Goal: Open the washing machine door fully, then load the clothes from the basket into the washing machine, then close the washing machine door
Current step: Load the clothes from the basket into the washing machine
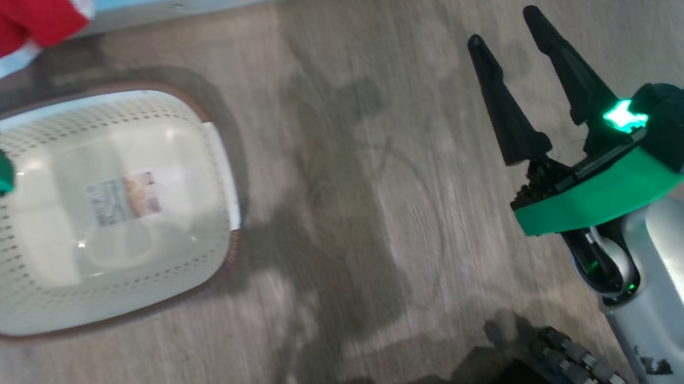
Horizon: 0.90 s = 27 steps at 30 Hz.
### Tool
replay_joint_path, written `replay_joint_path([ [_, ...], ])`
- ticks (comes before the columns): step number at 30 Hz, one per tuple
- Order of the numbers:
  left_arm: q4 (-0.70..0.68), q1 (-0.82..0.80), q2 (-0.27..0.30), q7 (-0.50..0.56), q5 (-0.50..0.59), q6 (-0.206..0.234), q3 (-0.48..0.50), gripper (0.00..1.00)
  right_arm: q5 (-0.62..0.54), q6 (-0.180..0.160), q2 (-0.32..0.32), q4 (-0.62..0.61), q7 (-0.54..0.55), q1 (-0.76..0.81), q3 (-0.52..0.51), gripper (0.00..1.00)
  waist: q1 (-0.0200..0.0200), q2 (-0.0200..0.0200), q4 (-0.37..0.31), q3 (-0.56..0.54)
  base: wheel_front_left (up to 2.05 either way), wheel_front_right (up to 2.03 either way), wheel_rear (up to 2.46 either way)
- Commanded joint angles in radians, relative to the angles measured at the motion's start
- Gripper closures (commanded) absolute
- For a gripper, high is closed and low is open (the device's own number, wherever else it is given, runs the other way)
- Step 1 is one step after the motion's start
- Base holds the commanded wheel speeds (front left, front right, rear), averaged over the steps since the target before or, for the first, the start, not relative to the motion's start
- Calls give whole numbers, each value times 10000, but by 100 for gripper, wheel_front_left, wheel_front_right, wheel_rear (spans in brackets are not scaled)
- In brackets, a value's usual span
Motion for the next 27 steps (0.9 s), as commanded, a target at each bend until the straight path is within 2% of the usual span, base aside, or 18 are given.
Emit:
replay_joint_path([
  [1,-25,-288,661,86,-72,-46,260,0,129,0,-14,-211,-146,-16,310,0,-3,0,-383,379,0,0,0],
  [11,1302,-1424,1473,904,-493,-135,255,0,471,0,-14,158,-439,-256,578,0,-3,0,-792,697,0,0,0],
  [15,1760,-1936,1731,1314,-465,3,240,0,574,0,-14,206,-482,-348,653,0,-3,0,-910,826,0,0,0],
  [27,2559,-2780,2098,1849,-217,284,-79,0,992,0,-14,178,-514,-466,779,0,-3,0,-1334,1012,0,0,0],
])
